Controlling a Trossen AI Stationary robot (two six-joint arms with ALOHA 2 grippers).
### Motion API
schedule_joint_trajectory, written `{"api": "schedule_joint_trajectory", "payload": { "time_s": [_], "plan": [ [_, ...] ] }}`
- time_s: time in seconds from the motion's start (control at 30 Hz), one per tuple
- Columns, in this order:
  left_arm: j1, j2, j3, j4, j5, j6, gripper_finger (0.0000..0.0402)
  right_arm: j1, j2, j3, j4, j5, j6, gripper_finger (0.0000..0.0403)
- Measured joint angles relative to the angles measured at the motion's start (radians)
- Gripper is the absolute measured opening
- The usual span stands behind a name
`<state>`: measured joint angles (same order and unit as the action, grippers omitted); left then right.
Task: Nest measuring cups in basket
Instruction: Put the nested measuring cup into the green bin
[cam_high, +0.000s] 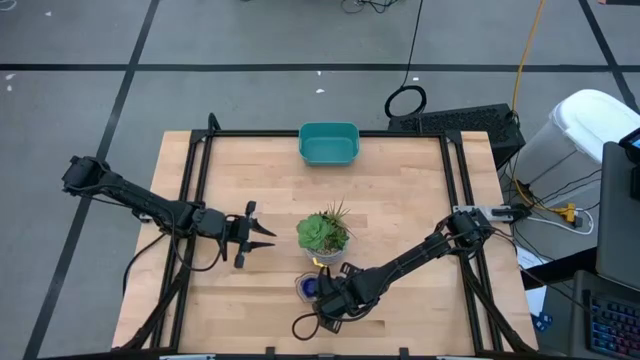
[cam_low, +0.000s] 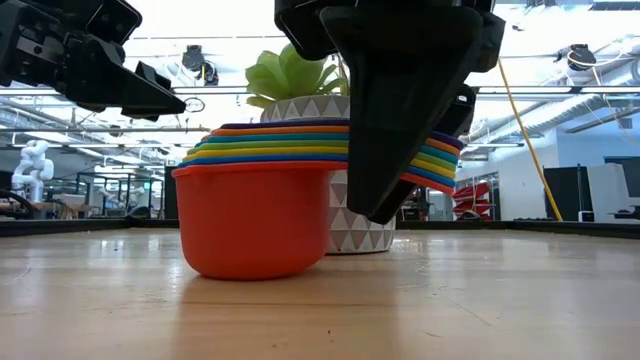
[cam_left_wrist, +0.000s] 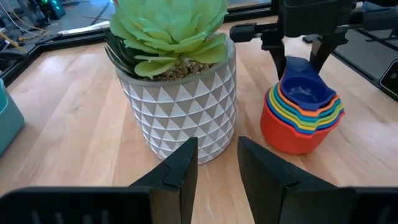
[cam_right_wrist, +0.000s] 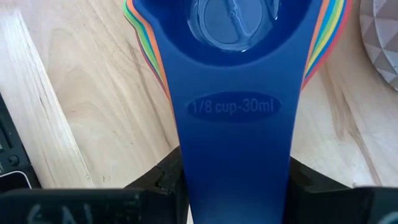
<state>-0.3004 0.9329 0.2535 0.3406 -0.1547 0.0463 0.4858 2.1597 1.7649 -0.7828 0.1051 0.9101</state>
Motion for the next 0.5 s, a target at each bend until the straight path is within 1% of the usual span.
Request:
{"api": "schedule_joint_trajectory", "payload": {
  "time_s": [0.5],
  "plan": [
    [0.000,0.000,0.000,-0.001,0.000,-0.002,0.0118,0.000,-0.001,0.000,0.008,-0.002,-0.009,0.0127]
  ]
}}
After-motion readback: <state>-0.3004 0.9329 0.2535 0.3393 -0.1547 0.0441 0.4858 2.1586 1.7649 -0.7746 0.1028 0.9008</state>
